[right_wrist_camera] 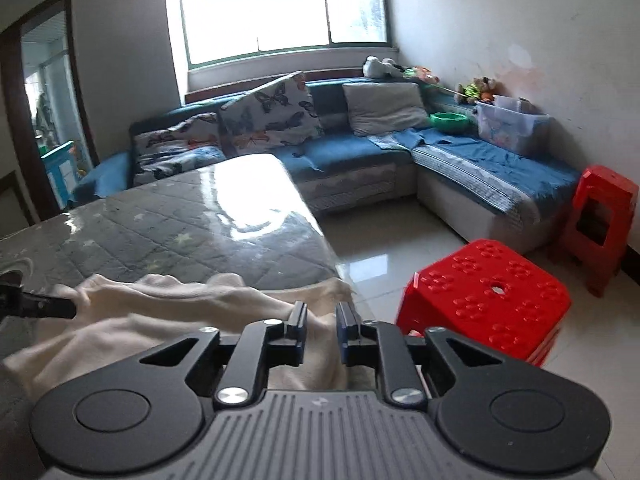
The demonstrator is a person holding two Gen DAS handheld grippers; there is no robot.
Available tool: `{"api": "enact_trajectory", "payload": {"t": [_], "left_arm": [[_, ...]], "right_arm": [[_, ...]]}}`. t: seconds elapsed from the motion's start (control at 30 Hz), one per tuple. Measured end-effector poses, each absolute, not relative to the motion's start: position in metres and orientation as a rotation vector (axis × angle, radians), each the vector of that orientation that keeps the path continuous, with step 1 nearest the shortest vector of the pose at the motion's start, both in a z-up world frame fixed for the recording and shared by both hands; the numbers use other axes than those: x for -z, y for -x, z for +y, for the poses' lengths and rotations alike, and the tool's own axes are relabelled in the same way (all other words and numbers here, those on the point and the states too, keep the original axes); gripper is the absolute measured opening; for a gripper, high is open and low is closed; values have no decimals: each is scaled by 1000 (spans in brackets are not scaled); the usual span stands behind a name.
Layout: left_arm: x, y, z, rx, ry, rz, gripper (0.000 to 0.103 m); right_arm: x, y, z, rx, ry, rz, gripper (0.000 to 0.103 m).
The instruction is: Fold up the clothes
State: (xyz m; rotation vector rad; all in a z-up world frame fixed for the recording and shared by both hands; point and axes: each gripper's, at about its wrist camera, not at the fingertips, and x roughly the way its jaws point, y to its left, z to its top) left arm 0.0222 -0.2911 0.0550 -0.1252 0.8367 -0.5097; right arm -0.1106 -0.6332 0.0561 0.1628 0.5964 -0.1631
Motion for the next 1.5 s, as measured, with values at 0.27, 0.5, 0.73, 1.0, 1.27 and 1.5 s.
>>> {"api": "enact_trajectory", "payload": {"t": [0.27,0.5,0.73,1.0,1.27,1.5], "left_arm": [[-58,-11,-311,545,25,772,88],[-43,-4,-325,572,-88,759,97],[-32,-6,-324,566,-104,780,103],[-28,-4,-321,545,-106,806,103],[-32,7,-311,519,-101,786,103],[-28,13,-301,483,-108,777,103]], "right_arm": [[-50,66,-582,7,-140,623,55],[-31,28,-557,54,-79,696,62],[-34,24,-555,37,-101,680,77],[-34,12,-542,27,-40,701,85],[-50,62,-544,32,-48,660,93],[-49,119,-539,40,-53,630,94]]}}
